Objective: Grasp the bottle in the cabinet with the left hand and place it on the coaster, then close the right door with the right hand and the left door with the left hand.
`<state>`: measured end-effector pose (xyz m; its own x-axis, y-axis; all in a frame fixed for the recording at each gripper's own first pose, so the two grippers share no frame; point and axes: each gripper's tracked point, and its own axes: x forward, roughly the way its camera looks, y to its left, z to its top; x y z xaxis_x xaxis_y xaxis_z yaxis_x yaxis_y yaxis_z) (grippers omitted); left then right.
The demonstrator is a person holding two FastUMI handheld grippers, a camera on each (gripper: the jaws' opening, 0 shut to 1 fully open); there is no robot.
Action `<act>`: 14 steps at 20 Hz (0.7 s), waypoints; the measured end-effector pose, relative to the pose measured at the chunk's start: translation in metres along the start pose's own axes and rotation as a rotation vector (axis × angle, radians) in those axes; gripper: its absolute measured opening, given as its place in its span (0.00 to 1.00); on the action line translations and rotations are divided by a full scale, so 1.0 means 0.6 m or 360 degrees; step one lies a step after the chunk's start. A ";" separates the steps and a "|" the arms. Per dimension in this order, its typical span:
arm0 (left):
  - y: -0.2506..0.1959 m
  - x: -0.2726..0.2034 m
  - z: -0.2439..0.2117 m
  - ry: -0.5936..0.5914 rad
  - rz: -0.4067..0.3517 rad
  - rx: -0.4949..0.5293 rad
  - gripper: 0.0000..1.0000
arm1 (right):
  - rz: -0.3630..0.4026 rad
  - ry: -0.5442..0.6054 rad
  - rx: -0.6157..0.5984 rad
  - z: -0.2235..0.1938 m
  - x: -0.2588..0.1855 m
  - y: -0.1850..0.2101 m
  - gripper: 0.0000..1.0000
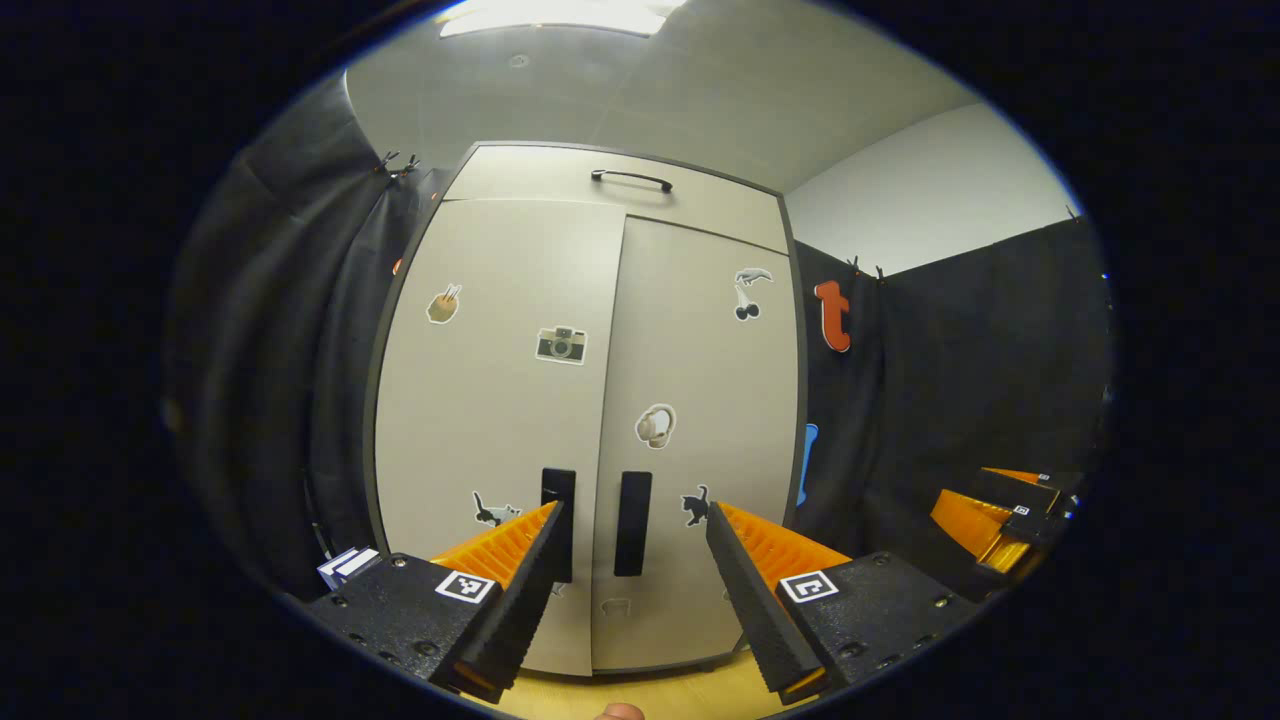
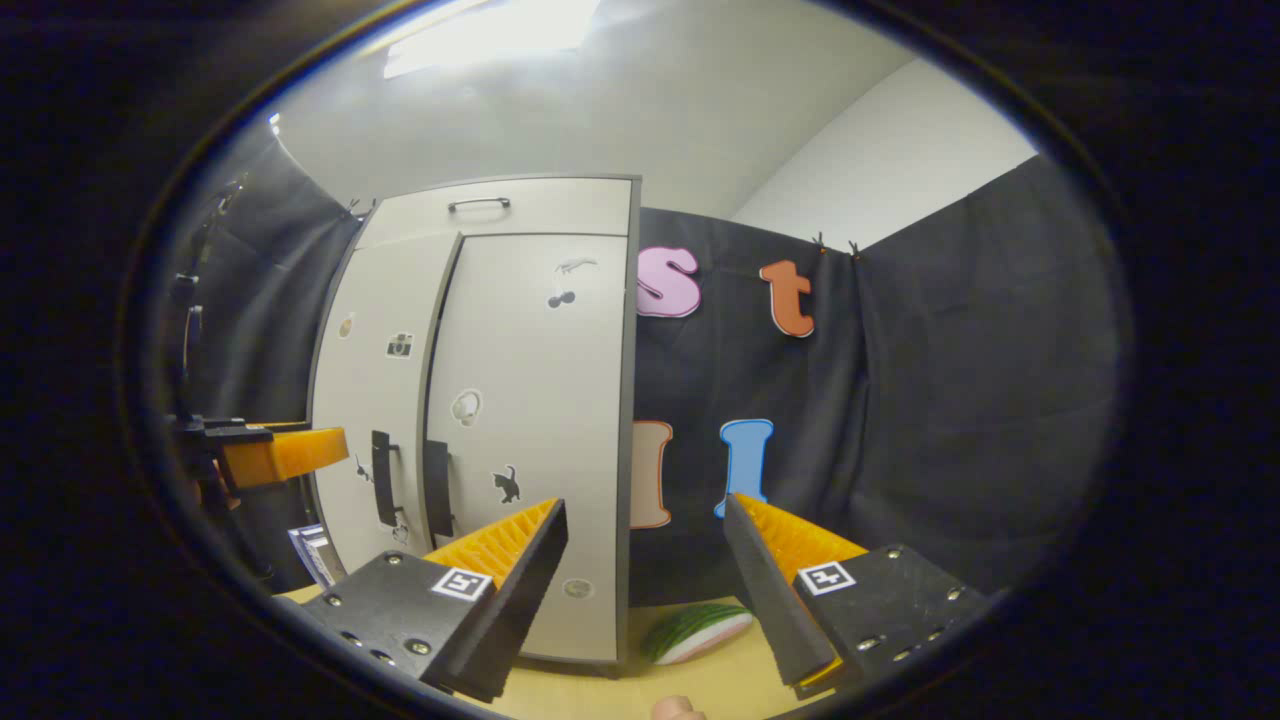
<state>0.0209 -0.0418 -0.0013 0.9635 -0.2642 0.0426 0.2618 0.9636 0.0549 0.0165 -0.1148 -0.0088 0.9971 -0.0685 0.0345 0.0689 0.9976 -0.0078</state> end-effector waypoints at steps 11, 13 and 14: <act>-0.100 -0.021 0.001 -0.0018 0.0004 0.0076 0.88 | 0.0045 -0.0041 -0.0006 0.031 -0.032 -0.063 0.95; -0.114 -0.023 -0.005 -0.0008 0.0001 0.0068 0.86 | 0.0059 -0.0042 -0.0006 0.032 -0.036 -0.069 0.95; -0.118 -0.025 -0.008 -0.0006 0.0004 0.0066 0.88 | 0.0065 -0.0040 -0.0008 0.031 -0.036 -0.072 0.95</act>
<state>-0.0116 -0.1061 -0.0105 0.9639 -0.2621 0.0463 0.2569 0.9617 0.0958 -0.0087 -0.1559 0.0094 0.9979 -0.0277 0.0592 0.0286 0.9995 -0.0145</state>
